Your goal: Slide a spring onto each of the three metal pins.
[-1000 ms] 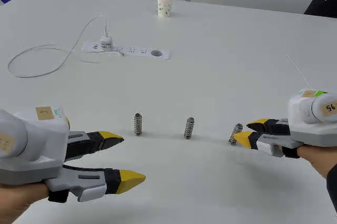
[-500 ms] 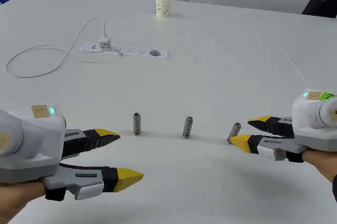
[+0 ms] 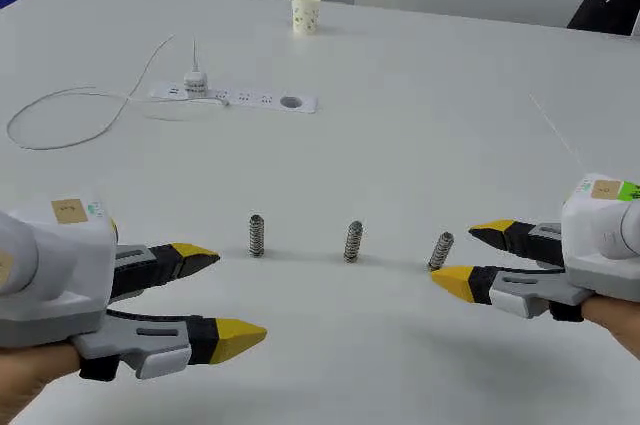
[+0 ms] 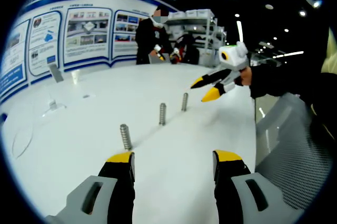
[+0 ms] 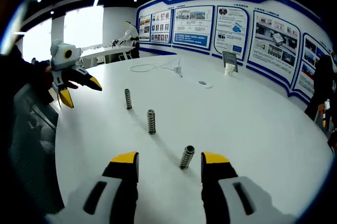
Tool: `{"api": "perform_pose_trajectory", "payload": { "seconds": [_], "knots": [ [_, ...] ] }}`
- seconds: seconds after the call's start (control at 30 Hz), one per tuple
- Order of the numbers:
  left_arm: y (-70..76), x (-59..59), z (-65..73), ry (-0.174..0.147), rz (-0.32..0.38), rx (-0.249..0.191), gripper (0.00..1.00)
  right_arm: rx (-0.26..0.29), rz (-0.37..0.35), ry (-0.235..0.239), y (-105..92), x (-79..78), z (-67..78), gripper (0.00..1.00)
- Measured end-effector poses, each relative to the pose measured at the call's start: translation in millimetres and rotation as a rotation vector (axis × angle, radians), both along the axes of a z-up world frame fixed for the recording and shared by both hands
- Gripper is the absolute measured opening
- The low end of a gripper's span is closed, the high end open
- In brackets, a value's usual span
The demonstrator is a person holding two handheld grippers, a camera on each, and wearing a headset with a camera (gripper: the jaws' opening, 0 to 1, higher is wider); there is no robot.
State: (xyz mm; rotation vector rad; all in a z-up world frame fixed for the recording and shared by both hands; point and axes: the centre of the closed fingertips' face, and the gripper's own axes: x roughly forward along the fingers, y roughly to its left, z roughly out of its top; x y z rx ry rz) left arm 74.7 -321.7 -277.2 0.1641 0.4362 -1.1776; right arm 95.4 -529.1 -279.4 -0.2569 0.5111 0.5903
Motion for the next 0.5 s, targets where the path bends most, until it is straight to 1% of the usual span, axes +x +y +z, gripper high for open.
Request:
{"api": "perform_pose_trajectory", "payload": {
  "seconds": [0.2,0.5],
  "knots": [
    [3.1,1.6,0.3,-0.003,0.007,0.001,0.62,0.000,0.016,-0.005,5.3,-5.0,2.0,0.51],
    [7.0,3.3,1.3,-0.006,0.016,0.004,0.63,-0.001,0.028,-0.008,6.7,-15.0,1.9,0.52]
  ]
}}
